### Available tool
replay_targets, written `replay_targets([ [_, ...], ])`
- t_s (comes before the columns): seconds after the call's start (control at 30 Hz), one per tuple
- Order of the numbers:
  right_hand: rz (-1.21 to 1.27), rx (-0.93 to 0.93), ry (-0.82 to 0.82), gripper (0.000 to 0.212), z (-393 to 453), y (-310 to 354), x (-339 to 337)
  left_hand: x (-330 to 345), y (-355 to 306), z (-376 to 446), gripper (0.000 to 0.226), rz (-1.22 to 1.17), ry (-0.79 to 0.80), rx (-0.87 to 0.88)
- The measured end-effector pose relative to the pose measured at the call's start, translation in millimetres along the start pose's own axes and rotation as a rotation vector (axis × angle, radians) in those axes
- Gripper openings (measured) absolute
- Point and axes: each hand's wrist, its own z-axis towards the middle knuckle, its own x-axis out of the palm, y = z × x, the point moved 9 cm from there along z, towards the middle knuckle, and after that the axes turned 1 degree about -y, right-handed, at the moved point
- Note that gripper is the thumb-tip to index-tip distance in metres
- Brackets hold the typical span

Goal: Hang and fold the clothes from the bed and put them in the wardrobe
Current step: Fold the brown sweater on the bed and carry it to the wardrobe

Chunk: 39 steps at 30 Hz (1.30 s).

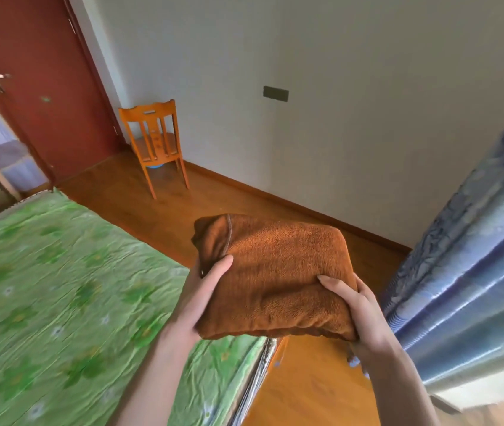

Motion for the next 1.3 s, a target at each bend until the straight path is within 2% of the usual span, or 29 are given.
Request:
replay_targets([
  [0.13,0.009,-0.012,0.026,0.084,29,34,-26,43,-16,27,0.057,0.010,0.007,-0.005],
  [0.37,-0.067,-0.048,0.051,0.085,97,95,-44,90,-38,90,0.066,-0.008,-0.021,-0.001],
  [0.53,-0.170,-0.057,0.087,0.085,167,133,-45,110,-57,162,0.040,0.024,-0.096,-0.022],
  [0.6,-0.234,-0.050,0.143,0.090,199,151,-41,115,-66,197,0.038,0.036,-0.126,-0.038],
  [0.67,-0.290,-0.029,0.198,0.093,232,168,-37,120,-78,235,0.048,0.059,-0.143,-0.033],
  [0.73,-0.332,-0.010,0.238,0.090,267,187,-31,125,-95,274,0.064,0.070,-0.157,0.001],
  [0.87,-0.305,-0.005,0.231,0.079,345,221,-23,133,-128,351,0.073,0.088,-0.169,0.031],
  [1.03,-0.294,-0.023,0.223,0.081,431,253,-10,139,-168,417,0.065,0.032,-0.217,0.082],
  [1.17,-0.293,0.002,0.258,0.075,491,265,17,125,-199,465,0.037,0.065,-0.325,0.051],
  [1.23,-0.319,0.019,0.291,0.071,524,267,37,117,-204,481,0.035,-0.038,-0.355,0.029],
  [1.3,-0.375,-0.006,0.321,0.074,560,271,62,104,-206,488,0.046,-0.187,-0.356,0.060],
])
